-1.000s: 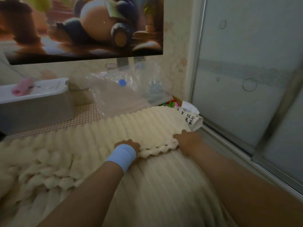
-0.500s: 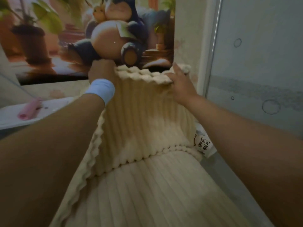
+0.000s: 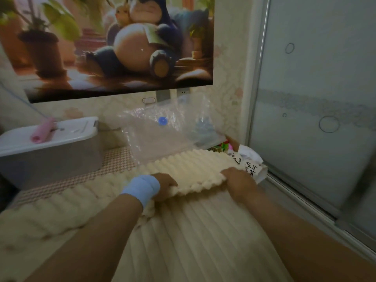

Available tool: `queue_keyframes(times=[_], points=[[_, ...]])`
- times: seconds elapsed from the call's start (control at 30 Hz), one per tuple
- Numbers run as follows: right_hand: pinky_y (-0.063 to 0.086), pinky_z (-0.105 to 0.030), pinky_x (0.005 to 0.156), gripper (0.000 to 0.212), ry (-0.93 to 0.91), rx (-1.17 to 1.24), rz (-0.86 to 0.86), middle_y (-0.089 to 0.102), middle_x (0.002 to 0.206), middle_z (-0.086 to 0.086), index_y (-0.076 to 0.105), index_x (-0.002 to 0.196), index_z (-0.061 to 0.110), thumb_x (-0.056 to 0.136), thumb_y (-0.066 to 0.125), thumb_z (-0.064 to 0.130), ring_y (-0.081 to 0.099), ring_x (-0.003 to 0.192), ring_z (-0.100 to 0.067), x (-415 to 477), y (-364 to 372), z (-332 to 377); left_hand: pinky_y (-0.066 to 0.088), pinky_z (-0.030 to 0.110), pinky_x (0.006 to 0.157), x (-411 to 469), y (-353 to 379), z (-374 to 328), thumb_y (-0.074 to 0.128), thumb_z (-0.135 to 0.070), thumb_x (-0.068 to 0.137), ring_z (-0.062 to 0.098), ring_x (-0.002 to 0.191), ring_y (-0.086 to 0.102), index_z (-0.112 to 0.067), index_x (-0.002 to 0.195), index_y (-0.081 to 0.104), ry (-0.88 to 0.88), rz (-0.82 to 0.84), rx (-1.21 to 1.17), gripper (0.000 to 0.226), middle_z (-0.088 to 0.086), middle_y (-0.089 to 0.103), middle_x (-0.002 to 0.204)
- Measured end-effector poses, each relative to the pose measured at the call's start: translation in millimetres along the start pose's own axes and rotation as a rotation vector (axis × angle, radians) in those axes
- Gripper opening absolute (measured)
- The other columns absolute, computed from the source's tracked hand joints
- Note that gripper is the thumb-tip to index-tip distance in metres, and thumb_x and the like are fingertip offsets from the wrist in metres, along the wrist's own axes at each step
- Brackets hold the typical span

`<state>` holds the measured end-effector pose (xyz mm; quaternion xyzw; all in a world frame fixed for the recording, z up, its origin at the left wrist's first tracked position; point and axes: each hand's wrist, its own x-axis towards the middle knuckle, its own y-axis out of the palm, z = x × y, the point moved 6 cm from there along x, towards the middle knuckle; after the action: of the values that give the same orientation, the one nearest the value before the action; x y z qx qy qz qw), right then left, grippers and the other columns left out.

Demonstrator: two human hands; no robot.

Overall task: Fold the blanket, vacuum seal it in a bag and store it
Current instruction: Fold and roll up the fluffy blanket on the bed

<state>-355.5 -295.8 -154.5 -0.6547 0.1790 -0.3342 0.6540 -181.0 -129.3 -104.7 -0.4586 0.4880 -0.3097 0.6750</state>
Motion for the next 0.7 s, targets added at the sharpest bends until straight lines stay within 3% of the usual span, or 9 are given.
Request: queue_keyframes(times=[0.13, 0.2, 0.27, 0.33, 0.47, 0.57, 0.7], points=[[0.039, -0.035, 0.101, 0.035, 0.006, -0.145, 0.233, 0.062, 0.127, -0.001, 0.062, 0.124, 0.026, 0.091, 0.050, 0.033, 0.057, 0.118, -0.024, -21.4, 11.2, 4.5, 0.043, 0.036, 0.099, -0.6, 36.1, -16.1, 0.065, -0.030, 0.090, 0.026, 0.132, 0.044, -0.020, 0.148, 0.036, -0.076, 0.317, -0.163, 0.065, 0.004, 0.039, 0.149], [0.041, -0.033, 0.093, 0.037, 0.041, -0.132, 0.369, 0.064, 0.125, -0.004, 0.064, 0.118, 0.020, 0.088, 0.052, 0.039, 0.059, 0.116, -0.025, -19.3, 9.6, 9.3, 0.049, 0.038, 0.089, 2.5, 38.5, -19.6, 0.064, -0.038, 0.089, 0.028, 0.125, 0.053, -0.010, 0.143, 0.041, -0.155, 0.366, -0.329, 0.065, 0.008, 0.046, 0.143], [0.042, -0.031, 0.079, 0.036, 0.045, -0.138, 0.410, 0.065, 0.121, -0.007, 0.064, 0.112, 0.016, 0.089, 0.050, 0.039, 0.062, 0.109, -0.026, -7.6, 2.4, 15.3, 0.052, 0.036, 0.084, 15.9, 25.6, -18.5, 0.060, -0.036, 0.093, 0.029, 0.113, 0.062, -0.007, 0.134, 0.052, -0.099, 0.266, -0.336, 0.051, 0.010, 0.057, 0.132], [0.041, -0.031, 0.076, 0.034, 0.044, -0.146, 0.381, 0.064, 0.118, -0.008, 0.062, 0.112, 0.014, 0.092, 0.046, 0.036, 0.062, 0.107, -0.027, 12.4, -6.7, 21.1, 0.055, 0.035, 0.082, 31.8, 6.8, -9.7, 0.056, -0.028, 0.095, 0.027, 0.103, 0.067, -0.009, 0.123, 0.064, -0.033, 0.116, -0.307, 0.035, 0.010, 0.067, 0.119], [0.050, -0.036, 0.086, 0.027, 0.037, -0.042, 0.222, 0.065, 0.117, -0.005, 0.067, 0.111, 0.018, 0.092, 0.047, 0.022, 0.062, 0.104, -0.026, 71.2, -13.5, 33.8, 0.047, 0.034, 0.097, 70.0, -30.9, 25.1, 0.050, -0.016, 0.094, 0.027, 0.113, 0.059, -0.018, 0.117, 0.067, -0.074, -0.191, -0.187, 0.028, 0.006, 0.062, 0.126], [0.043, -0.039, 0.101, 0.039, 0.006, 0.046, 0.207, 0.059, 0.132, -0.002, 0.064, 0.124, 0.024, 0.093, 0.047, 0.008, 0.055, 0.121, -0.024, 120.8, -10.9, 42.5, 0.046, 0.036, 0.098, 103.5, -42.2, 58.4, 0.043, -0.007, 0.094, 0.030, 0.116, 0.055, -0.018, 0.126, 0.058, -0.165, -0.226, -0.183, 0.037, 0.009, 0.054, 0.133], [0.043, -0.037, 0.103, 0.052, -0.050, 0.134, 0.242, 0.052, 0.141, -0.003, 0.057, 0.132, 0.028, 0.092, 0.043, -0.002, 0.052, 0.125, -0.024, 179.9, 10.1, 47.5, 0.045, 0.037, 0.097, 157.1, -37.8, 94.3, 0.037, -0.010, 0.098, 0.032, 0.122, 0.052, -0.016, 0.144, 0.038, -0.229, -0.159, -0.193, 0.047, 0.013, 0.045, 0.143]])
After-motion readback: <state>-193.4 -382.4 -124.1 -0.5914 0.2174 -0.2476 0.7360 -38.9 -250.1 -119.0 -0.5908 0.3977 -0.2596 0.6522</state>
